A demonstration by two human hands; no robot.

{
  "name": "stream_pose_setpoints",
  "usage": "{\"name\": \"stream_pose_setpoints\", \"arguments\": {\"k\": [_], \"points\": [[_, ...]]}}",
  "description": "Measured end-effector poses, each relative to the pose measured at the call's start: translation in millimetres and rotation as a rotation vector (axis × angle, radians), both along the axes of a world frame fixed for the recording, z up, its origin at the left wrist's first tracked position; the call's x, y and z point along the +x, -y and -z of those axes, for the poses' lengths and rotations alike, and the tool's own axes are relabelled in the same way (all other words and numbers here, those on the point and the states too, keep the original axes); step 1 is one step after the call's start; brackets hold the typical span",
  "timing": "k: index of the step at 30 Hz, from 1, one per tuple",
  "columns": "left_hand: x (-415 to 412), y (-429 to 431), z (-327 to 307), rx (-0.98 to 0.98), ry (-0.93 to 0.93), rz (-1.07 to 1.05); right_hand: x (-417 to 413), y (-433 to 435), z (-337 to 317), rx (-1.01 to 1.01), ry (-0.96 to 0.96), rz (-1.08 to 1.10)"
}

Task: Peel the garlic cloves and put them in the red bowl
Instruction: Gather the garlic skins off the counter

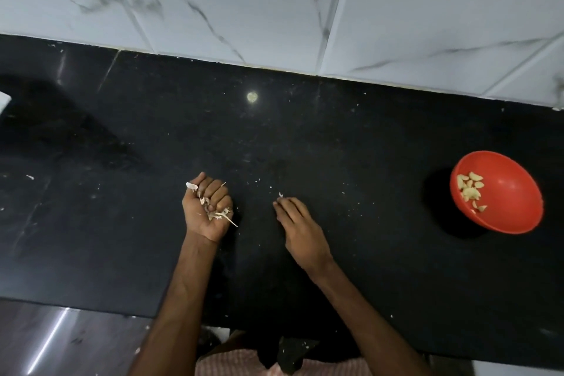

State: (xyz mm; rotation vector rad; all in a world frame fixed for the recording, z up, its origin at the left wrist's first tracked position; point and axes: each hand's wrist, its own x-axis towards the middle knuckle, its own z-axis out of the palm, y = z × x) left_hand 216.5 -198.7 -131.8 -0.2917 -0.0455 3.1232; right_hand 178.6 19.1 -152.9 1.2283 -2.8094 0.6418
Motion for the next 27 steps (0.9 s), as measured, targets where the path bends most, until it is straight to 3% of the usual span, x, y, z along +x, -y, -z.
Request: {"name": "stream_pose_setpoints", "arguments": {"k": [5,11,16,19,23,27], "points": [[-9.9,-1.0,-0.2,0.003,0.058,-0.048,11.6,-46.0,-2.3,0.040,-0.084,-0.066],[-21.6,-15.8,-9.7,-0.057,0.168,-0.083,1.1,-70.5,-7.1,-0.017,0.043,-0.127],[-24.7,-37.1,-17.5,-0.140,0.244,-0.013,-9.7,-33.6,-46.7,-0.380,0.157,0.130],[-26.7,-57.7,-12.9,-0.197,0.425,0.011,-8.2,11.9,-90.5,-0.551,0.228,0.151],[-30.9,-76.9,-12.2,-0.352,0.535,0.076,-14.7,39.1,-103.4,-0.413,0.066,0.003],[-30.1,-72.9,-16.2,-0.362,0.500,0.119,-21.1,40.6,-103.4,-0.348,-0.053,-0.028]]}}
